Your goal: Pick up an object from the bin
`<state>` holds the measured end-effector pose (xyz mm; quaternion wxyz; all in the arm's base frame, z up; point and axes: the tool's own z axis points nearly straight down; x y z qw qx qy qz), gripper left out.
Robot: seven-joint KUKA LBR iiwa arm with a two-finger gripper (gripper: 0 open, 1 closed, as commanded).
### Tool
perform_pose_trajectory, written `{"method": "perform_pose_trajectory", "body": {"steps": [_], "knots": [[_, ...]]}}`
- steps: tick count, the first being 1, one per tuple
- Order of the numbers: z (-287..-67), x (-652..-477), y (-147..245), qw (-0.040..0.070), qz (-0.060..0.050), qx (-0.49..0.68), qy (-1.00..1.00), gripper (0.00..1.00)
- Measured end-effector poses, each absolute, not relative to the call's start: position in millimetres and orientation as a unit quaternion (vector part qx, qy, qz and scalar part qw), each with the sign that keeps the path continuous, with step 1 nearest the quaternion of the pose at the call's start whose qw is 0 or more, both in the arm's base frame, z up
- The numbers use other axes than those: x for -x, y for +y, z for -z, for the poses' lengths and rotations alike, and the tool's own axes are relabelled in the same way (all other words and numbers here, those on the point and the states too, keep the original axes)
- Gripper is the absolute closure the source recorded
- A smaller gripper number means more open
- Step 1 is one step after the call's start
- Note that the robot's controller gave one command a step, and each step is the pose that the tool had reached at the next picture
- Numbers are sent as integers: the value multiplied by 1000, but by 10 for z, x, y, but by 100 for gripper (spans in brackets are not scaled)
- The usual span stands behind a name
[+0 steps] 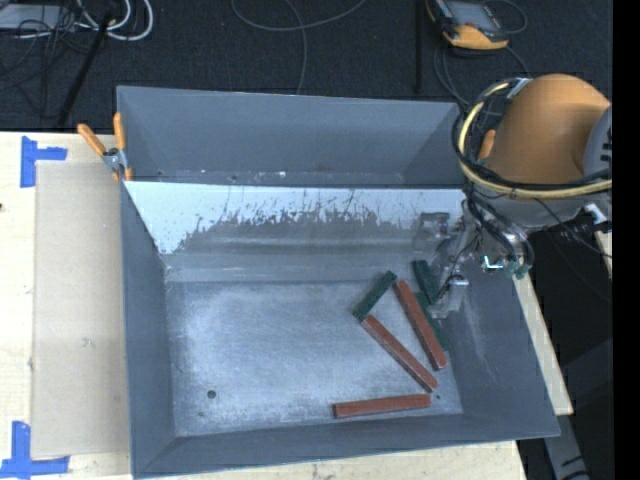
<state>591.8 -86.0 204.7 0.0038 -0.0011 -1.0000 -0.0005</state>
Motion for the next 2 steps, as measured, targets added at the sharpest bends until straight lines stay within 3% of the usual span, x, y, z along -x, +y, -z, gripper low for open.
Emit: {"method": "perform_pose_trajectory", "body": {"steps": [1, 2], "knots": [[-672, -6200, -514, 4, 1, -103, -995, 0], [-1009, -6217, -492, -2, 0, -223, -975, 0]]}}
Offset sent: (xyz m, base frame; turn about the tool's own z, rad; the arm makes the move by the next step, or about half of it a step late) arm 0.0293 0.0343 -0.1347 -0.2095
